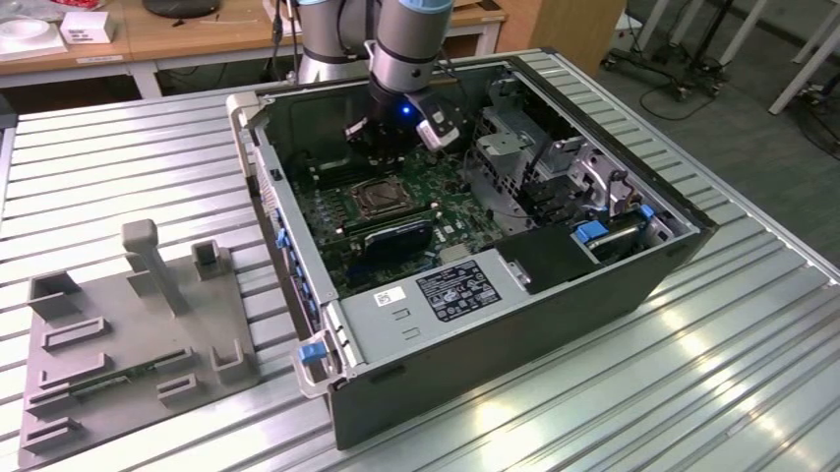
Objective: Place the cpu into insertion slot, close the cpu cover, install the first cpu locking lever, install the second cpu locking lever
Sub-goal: 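Install the first cpu locking lever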
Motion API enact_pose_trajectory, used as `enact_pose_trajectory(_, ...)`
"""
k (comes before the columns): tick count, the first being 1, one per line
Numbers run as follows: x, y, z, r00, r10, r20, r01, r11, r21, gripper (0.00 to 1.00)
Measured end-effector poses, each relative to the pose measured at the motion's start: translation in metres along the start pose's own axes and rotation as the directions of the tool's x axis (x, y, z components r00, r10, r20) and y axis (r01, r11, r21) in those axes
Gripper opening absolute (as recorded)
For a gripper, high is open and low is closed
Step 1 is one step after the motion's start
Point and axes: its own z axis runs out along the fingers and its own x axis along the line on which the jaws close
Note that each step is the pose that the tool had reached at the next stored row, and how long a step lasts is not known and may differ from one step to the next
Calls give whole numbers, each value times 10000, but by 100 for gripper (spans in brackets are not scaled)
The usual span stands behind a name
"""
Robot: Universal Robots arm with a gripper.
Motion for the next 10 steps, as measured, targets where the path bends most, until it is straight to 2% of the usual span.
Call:
enact_pose_trajectory(3,2,3,-25,10000,0,0,0,10000,0,11)
enact_pose_trajectory(10,10,19,-127,10000,0,0,0,10000,0,11)
